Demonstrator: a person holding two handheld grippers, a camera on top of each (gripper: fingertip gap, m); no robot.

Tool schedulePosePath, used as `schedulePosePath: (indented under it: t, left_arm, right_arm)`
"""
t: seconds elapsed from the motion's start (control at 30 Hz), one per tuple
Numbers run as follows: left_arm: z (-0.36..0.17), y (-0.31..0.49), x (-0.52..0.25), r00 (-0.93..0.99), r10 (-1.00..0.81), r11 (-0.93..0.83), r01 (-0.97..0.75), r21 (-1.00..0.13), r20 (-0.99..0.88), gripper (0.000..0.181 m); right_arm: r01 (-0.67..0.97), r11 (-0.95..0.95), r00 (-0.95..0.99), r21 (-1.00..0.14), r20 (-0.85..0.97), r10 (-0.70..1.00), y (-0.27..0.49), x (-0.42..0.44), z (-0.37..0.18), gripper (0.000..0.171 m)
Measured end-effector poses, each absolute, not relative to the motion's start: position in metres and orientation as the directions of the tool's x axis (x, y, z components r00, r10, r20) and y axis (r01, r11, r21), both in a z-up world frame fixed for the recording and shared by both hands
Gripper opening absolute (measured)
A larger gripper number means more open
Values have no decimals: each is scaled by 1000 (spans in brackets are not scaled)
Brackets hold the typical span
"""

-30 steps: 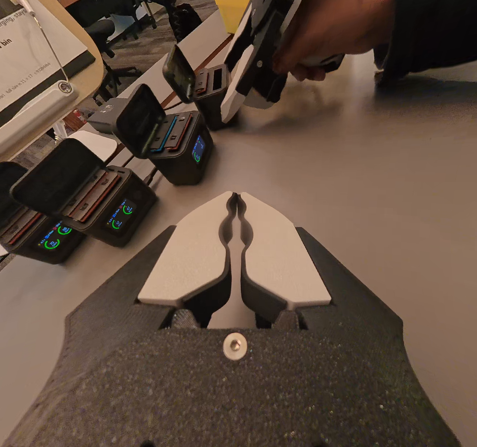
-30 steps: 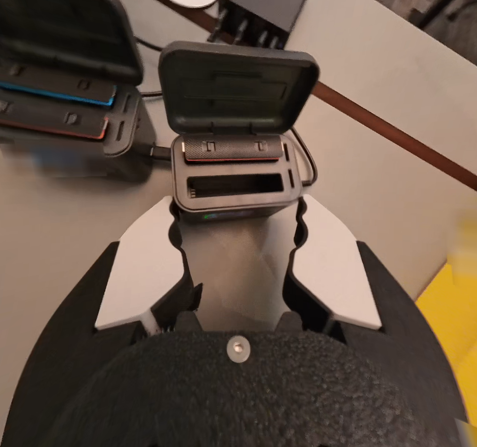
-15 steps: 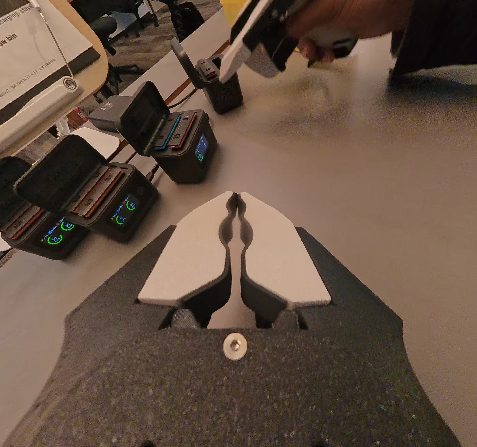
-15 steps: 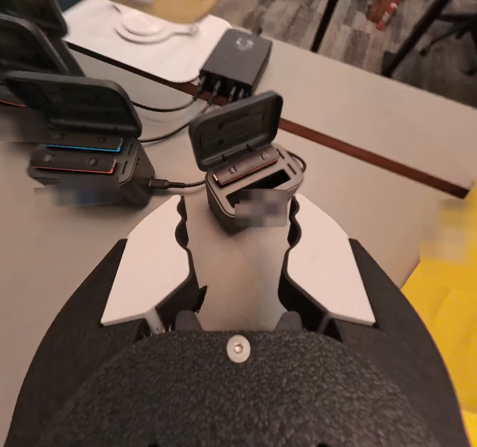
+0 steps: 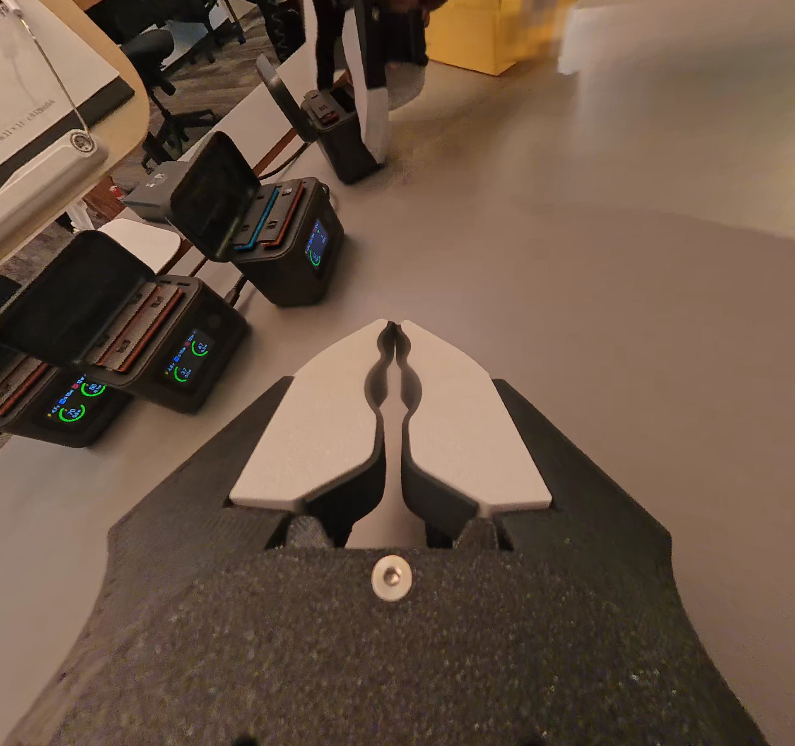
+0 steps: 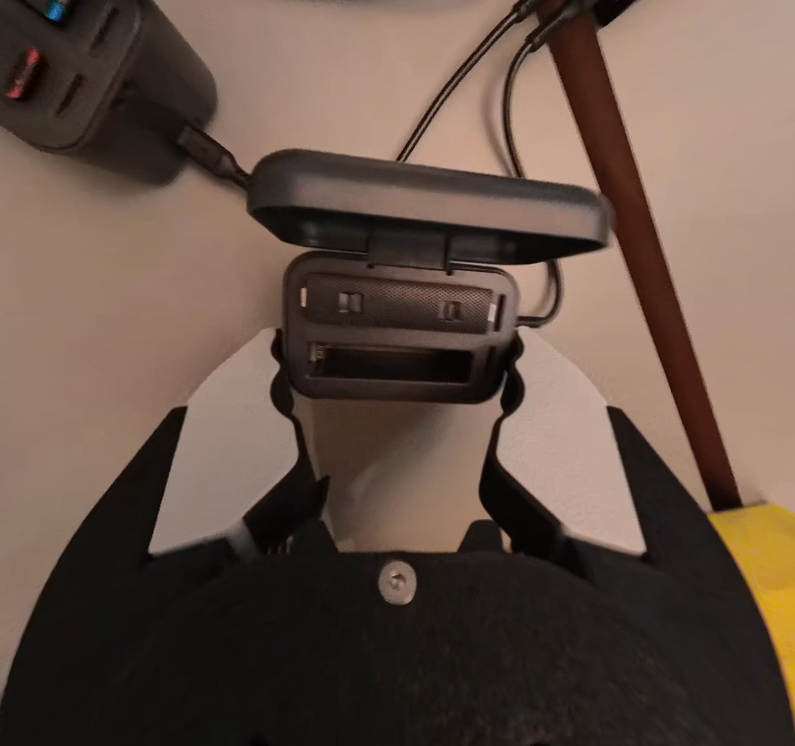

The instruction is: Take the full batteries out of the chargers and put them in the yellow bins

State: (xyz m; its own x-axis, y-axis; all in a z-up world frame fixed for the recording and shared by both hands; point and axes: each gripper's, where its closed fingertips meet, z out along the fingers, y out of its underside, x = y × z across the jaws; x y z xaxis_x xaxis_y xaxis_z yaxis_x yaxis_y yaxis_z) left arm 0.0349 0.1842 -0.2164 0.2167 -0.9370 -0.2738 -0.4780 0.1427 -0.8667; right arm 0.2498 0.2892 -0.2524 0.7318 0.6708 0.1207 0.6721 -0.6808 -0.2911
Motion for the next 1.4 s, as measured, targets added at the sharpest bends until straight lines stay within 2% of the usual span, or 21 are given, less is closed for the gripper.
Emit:
schedulePosePath:
  t: [0.17, 0.33, 0.43, 0.7, 0.77, 0.83, 0.93, 1.03, 1.17, 1.2, 1.27, 1.4]
  left_arm:
    - [-217, 184, 34, 214, -942, 130, -475, -870, -258, 0]
    - [-214, 185, 34, 223, -938, 133, -473, -871, -265, 0]
    - [-213, 186, 33, 233, -934, 134, -473, -871, -270, 0]
    - [-213, 189, 31, 250, -932, 120, -472, -874, -262, 0]
    - [-212, 191, 30, 256, -932, 114, -468, -876, -258, 0]
    - [-211, 193, 28, 266, -931, 105, -464, -879, -252, 0]
    - [-205, 201, 24, 304, -921, 89, -444, -891, -243, 0]
    - [-193, 209, 18, 349, -907, 73, -417, -906, -234, 0]
    - [-169, 219, 7, 404, -885, 73, -370, -926, -231, 0]
    - [-161, 220, 3, 410, -880, 81, -363, -928, -238, 0]
    - [-140, 224, -10, 437, -861, 104, -348, -932, -259, 0]
    - [-88, 222, -61, 489, -838, 104, -293, -950, -243, 0]
  right_arm:
    - [550, -779, 832, -301, 113, 543, 289, 243, -255, 95]
    - [282, -895, 959, -346, 117, 257, 290, 235, -254, 94]
    - [196, -897, 980, -396, 117, 162, 295, 230, -254, 94]
    - [143, -878, 990, -457, 83, 118, 295, 227, -246, 98]
    - [125, -850, 992, -512, 49, 117, 290, 227, -232, 102]
    - [87, -780, 994, -620, -2, 113, 284, 223, -207, 101]
    - [33, -591, 993, -806, -39, 108, 266, 218, -164, 94]
    - [-40, -419, 992, -907, -87, 94, 232, 212, -138, 84]
    - [-81, -323, 993, -943, -104, 56, 191, 204, -144, 52]
    - [-71, -315, 993, -947, -96, 64, 184, 200, -150, 38]
    - [-23, -275, 996, -961, -47, 79, 175, 197, -159, 1]
    - [-13, -240, 985, -971, -54, 165, 172, 190, -160, 0]
